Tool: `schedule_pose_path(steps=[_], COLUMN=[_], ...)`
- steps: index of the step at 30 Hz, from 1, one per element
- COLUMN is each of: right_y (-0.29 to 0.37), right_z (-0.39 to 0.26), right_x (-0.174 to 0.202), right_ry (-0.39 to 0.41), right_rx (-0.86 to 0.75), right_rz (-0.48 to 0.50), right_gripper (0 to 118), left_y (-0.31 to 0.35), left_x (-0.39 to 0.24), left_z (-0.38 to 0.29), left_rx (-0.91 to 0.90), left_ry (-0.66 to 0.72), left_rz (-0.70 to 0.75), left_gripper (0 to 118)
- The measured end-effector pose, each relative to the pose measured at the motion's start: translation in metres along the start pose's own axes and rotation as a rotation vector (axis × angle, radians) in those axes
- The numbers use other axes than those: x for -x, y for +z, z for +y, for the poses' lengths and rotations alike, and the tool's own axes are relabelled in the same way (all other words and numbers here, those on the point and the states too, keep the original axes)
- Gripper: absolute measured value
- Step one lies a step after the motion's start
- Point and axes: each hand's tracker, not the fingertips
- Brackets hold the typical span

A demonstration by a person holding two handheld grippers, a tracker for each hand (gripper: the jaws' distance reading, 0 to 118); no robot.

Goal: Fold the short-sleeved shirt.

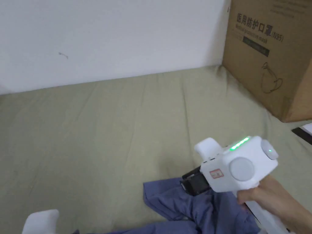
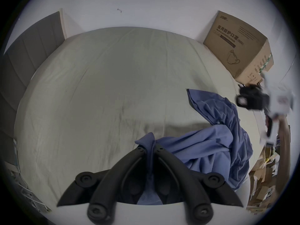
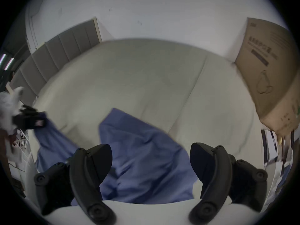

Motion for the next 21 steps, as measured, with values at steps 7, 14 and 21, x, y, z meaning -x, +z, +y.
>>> schedule_pose_path(steps=[7,14,21], right_y=[-0.090,-0.074,-0.062], right_z=[0.018,0.024,0.020], right_x=[-0.021,0.004,0.019], right_ry=[0.082,0.210,0.128], right_rx=[0.283,0.295,0.264], right_rz=[0.019,-0.058,-0.131], right_gripper=[90,20,0], left_y=[0.012,0.006,0.015], left_x=[0.006,0.004,0.009], left_z=[-0.011,-0.011,-0.013], left_rx=[0.002,0.011,0.019], left_ry=[0.020,0.008,0.015], left_rz=[-0.006,0.020,0.051], left_gripper=[4,4,4])
